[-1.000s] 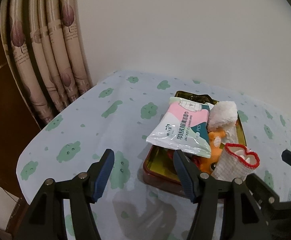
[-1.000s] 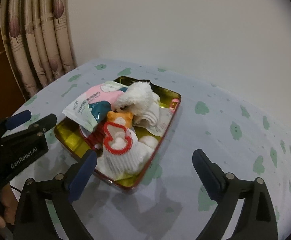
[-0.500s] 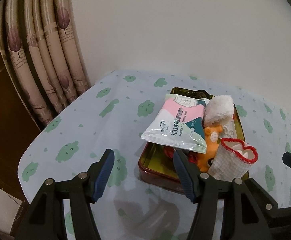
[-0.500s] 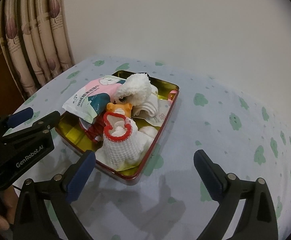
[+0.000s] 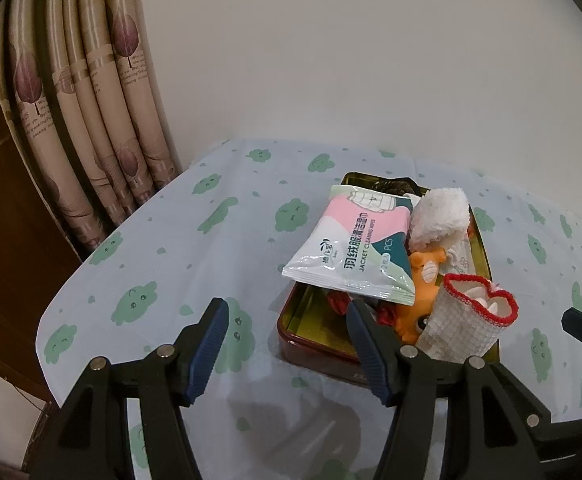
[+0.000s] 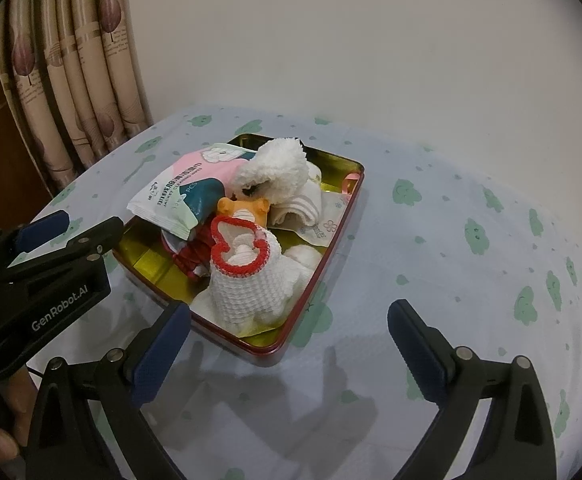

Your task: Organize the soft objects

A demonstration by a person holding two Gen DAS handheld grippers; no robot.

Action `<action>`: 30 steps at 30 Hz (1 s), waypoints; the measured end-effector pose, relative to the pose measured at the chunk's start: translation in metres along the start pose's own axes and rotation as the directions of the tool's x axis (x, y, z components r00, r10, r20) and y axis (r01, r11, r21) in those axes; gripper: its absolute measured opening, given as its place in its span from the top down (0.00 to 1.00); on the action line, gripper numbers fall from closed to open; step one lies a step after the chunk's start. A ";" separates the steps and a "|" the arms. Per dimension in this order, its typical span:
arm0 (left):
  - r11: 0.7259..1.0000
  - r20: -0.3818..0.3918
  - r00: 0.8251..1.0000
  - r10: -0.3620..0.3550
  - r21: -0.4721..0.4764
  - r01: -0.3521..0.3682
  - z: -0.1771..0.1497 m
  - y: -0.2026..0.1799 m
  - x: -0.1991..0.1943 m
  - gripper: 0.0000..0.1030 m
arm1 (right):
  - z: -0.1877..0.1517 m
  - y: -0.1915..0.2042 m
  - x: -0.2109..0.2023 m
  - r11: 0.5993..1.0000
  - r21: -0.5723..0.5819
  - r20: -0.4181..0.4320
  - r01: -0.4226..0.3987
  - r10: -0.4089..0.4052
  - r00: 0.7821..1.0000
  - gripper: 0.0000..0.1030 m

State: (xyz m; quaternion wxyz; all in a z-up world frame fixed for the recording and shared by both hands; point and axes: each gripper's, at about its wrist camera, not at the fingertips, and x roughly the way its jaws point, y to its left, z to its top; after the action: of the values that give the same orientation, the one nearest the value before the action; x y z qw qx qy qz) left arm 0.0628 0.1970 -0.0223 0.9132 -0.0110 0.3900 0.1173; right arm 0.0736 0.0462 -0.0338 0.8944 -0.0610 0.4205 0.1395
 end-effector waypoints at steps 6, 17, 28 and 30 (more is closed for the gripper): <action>1.000 0.000 1.000 0.003 0.001 -0.003 0.000 0.000 0.000 0.39 | 0.000 0.001 0.000 1.000 0.001 -0.004 -0.004 0.004 1.000 0.05; 1.000 0.001 1.000 0.008 0.003 -0.008 -0.001 0.000 0.001 0.39 | -0.002 0.002 0.001 1.000 0.003 -0.014 -0.010 0.010 1.000 0.05; 1.000 -0.001 1.000 0.010 0.004 -0.010 -0.001 0.000 0.001 0.39 | -0.002 0.004 0.001 1.000 0.000 -0.016 -0.011 0.011 1.000 0.05; 1.000 -0.001 1.000 0.011 0.003 -0.011 -0.001 0.000 0.001 0.39 | -0.002 0.004 0.001 1.000 0.000 -0.018 -0.012 0.012 1.000 0.05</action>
State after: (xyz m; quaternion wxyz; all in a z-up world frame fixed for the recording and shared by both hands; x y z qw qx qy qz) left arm 0.0627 0.1967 -0.0235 0.9124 -0.0074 0.3906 0.1218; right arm 0.0719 0.0495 -0.0359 0.8898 -0.0597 0.4287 0.1443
